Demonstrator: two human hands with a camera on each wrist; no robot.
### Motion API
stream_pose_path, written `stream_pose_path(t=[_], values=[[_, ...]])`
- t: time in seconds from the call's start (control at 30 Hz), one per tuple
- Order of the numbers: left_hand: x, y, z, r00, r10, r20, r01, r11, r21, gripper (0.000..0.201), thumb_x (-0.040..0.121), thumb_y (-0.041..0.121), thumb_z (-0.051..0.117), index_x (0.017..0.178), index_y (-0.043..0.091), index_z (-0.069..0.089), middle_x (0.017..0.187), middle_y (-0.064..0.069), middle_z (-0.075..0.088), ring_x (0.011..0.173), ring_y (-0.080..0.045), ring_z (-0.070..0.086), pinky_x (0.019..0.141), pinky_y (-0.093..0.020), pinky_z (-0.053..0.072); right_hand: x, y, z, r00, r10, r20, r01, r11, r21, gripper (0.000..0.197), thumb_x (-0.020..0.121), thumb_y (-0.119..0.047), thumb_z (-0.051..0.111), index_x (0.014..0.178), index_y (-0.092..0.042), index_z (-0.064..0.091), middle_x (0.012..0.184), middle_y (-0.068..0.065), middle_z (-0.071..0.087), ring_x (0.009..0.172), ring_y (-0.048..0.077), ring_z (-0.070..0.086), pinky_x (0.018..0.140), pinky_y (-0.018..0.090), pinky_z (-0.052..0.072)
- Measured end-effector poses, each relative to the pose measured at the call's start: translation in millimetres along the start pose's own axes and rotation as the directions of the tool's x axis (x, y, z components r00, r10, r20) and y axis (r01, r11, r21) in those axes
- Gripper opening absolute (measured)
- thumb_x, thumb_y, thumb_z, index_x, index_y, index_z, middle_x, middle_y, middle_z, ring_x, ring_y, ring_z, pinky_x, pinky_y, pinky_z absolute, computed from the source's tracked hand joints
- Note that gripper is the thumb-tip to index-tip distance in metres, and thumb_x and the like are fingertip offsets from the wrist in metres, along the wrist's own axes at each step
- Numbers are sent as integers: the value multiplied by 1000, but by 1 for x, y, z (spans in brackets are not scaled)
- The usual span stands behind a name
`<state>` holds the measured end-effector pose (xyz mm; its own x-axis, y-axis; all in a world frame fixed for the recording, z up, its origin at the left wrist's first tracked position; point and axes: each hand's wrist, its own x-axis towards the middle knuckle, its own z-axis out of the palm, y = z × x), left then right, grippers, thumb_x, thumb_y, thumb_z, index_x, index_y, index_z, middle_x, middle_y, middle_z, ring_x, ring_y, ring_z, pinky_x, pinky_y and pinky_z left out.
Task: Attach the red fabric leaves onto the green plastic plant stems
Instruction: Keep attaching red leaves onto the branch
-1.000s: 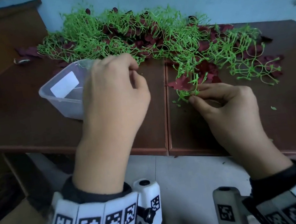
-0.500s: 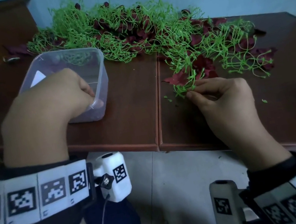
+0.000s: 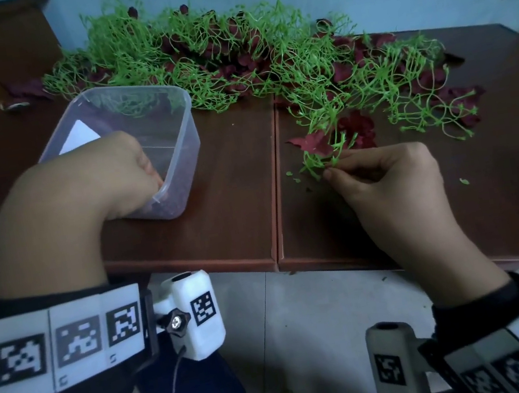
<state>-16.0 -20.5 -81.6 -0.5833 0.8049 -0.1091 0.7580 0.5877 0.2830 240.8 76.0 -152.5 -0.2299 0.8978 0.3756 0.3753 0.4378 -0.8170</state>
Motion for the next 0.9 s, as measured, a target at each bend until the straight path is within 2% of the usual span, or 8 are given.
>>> stream_pose_path(t=[0.1,0.2,0.37,0.47,0.6,0.73,0.8,0.9], values=[[1,-2,2,999,-11,-43,10,1000,-13,17,97,9,60,96,-1,74,97,-27,70,97,-40,63,83,-42,50,0,0,-1,1000,0,0,0,1000,-9,3,84,-17,78,83,-19,81,80,-20,68,82,-16,63,67,1,46],[0,-3,1,986,-26,-163,12,997,-82,18,95,12,56,97,8,73,105,-21,70,105,-39,62,96,-44,49,1,2,0,1000,-13,2,13,1000,-14,3,83,-16,79,82,-18,81,86,-12,71,83,-19,61,68,-1,44],[-1,-5,-1,948,-34,-317,-53,964,-261,24,85,11,68,64,23,69,77,-5,74,86,-29,71,91,-45,56,1,4,1,999,-39,-5,39,999,-27,3,82,-14,80,81,-17,81,88,-8,72,79,-21,61,69,0,45],[-6,-2,-2,888,-49,-457,-111,942,-316,18,81,14,71,67,25,68,81,-5,74,85,-27,72,90,-47,58,1,4,0,999,-43,10,44,999,-32,3,82,-14,79,80,-16,81,84,-11,71,81,-16,63,67,2,47],[-7,3,0,880,-43,-472,-118,944,-307,24,80,14,82,66,27,67,82,-6,72,84,-27,69,81,-37,52,1,4,0,999,-46,26,47,998,-38,3,82,-13,79,79,-14,81,78,-22,65,81,-15,63,64,1,45],[-5,1,1,861,-28,-508,-138,948,-286,24,81,13,75,65,28,65,78,-3,71,80,-23,68,73,-30,45,1,4,0,998,-56,40,58,997,-48,6,82,-12,79,77,-15,80,77,-21,66,77,-9,64,62,1,43],[-9,3,0,849,4,-528,-194,932,-306,24,83,12,73,67,27,64,73,1,69,70,-15,65,66,-26,42,1,3,-1,998,-52,44,54,997,-55,7,83,-13,78,77,-16,80,77,-20,68,79,-4,65,62,2,44],[-19,21,-2,825,93,-557,-341,868,-361,20,85,12,74,73,26,68,73,5,70,67,-8,67,62,-22,47,1,2,-2,999,-25,32,27,998,-54,7,84,-15,77,79,-17,80,76,-24,66,82,-12,63,60,1,43]])
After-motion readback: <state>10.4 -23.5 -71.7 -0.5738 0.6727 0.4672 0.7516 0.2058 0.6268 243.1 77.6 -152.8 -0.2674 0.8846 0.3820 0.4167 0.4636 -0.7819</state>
